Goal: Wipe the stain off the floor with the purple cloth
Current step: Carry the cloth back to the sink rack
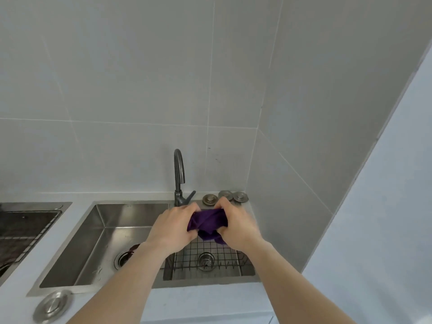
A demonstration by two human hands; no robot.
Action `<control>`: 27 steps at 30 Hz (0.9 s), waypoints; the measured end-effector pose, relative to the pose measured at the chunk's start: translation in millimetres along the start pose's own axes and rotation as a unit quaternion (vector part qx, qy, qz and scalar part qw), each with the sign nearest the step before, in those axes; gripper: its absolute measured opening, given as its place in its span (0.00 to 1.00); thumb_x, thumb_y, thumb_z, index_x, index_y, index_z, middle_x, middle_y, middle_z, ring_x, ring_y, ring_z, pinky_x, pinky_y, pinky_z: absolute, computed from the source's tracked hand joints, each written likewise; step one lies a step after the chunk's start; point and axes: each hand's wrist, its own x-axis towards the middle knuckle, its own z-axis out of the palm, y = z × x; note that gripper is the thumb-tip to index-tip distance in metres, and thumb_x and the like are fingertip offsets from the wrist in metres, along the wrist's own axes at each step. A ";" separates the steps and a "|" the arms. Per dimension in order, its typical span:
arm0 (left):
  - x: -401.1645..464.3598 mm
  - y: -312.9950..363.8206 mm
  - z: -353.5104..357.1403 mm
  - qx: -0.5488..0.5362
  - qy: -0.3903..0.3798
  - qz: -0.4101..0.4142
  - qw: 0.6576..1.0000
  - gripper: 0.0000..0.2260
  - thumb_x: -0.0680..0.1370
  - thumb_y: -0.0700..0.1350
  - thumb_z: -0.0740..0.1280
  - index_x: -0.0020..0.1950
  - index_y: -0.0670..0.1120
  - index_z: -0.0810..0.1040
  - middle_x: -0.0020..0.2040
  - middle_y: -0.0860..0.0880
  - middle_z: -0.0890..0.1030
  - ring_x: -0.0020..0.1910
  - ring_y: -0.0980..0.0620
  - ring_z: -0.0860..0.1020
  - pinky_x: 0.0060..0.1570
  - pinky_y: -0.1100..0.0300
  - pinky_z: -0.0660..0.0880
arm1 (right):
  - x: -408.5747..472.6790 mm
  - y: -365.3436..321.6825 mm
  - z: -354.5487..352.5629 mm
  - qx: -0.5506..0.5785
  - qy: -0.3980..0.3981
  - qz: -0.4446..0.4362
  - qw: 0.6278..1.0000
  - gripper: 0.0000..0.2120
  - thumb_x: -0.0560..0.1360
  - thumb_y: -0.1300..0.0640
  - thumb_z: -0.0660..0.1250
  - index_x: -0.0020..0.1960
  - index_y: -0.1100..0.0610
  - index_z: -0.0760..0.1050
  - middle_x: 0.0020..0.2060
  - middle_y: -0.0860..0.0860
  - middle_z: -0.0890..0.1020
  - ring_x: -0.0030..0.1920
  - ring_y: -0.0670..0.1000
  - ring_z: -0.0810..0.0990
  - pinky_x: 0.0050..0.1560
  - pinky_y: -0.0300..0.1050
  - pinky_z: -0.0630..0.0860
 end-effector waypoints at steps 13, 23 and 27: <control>161.3 -64.2 140.5 -0.037 -0.093 -0.060 0.993 0.18 0.74 0.45 0.73 0.57 0.55 0.70 0.56 0.55 0.78 0.49 0.47 0.82 0.45 0.52 0.78 | 158.1 134.2 90.0 0.031 -0.062 0.061 0.996 0.27 0.73 0.63 0.74 0.66 0.45 0.68 0.60 0.47 0.81 0.59 0.51 0.79 0.58 0.50 0.79; 175.6 -122.3 241.4 -0.051 -0.154 -0.133 0.978 0.12 0.76 0.42 0.69 0.57 0.54 0.75 0.49 0.57 0.72 0.42 0.45 0.80 0.44 0.51 0.76 | 186.5 190.1 182.1 0.004 -0.123 0.096 0.988 0.24 0.73 0.61 0.73 0.64 0.43 0.70 0.59 0.45 0.79 0.57 0.50 0.79 0.56 0.45 0.79; 172.5 -141.7 269.1 -0.026 -0.172 -0.139 0.975 0.12 0.76 0.42 0.68 0.58 0.53 0.75 0.52 0.55 0.75 0.42 0.44 0.80 0.49 0.50 0.77 | 188.7 202.4 209.4 -0.041 -0.138 0.082 0.986 0.26 0.73 0.61 0.74 0.68 0.48 0.72 0.61 0.48 0.78 0.60 0.51 0.77 0.58 0.45 0.78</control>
